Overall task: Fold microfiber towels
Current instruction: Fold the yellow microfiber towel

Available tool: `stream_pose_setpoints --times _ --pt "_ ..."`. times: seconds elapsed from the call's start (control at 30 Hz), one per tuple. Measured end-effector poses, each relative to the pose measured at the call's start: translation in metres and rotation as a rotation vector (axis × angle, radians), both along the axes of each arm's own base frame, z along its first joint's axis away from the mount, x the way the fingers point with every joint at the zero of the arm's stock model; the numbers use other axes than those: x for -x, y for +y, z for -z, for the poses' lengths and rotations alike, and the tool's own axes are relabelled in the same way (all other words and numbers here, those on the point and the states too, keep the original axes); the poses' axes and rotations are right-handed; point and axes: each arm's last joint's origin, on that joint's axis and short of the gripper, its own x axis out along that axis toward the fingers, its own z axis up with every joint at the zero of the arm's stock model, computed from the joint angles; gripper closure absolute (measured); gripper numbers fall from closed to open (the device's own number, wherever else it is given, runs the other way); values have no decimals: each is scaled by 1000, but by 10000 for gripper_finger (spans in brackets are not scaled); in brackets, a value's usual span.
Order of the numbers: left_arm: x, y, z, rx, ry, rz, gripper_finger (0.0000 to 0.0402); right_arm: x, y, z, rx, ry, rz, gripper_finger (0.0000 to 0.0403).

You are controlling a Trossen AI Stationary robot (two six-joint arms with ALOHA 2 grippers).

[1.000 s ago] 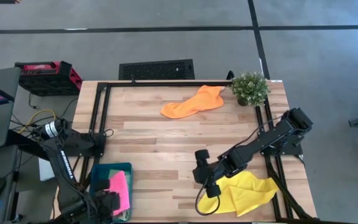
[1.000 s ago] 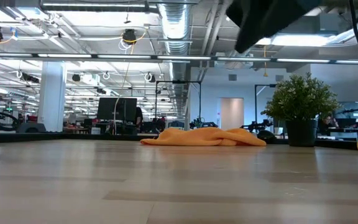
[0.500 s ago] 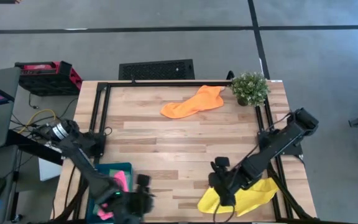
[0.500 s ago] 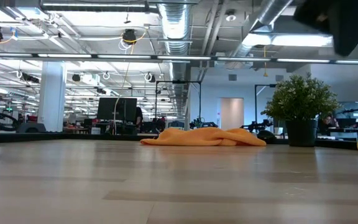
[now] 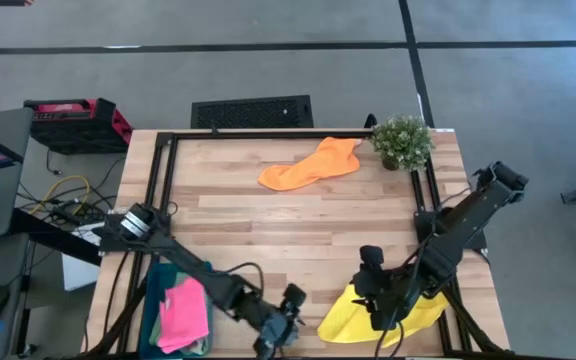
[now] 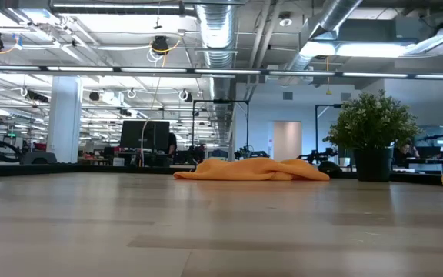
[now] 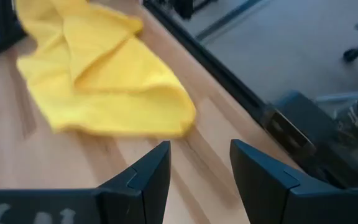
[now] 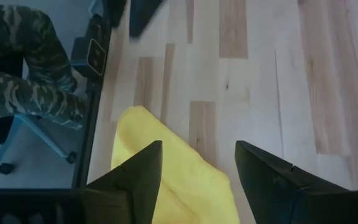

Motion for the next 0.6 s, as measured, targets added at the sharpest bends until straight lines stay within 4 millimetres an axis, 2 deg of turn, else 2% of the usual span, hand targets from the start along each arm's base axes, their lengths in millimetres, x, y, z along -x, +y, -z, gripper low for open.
stream_pose_setpoints --times 0.3,0.43,0.6 --pt "-41 19 54 23 -34 63 242 1 -1 -2 22 -9 -38 177" --pt "-52 17 69 63 -15 109 242 1 -1 -1 28 -10 -45 177" --pt "-65 9 81 27 -16 148 242 -1 -2 -2 34 -13 -50 177"
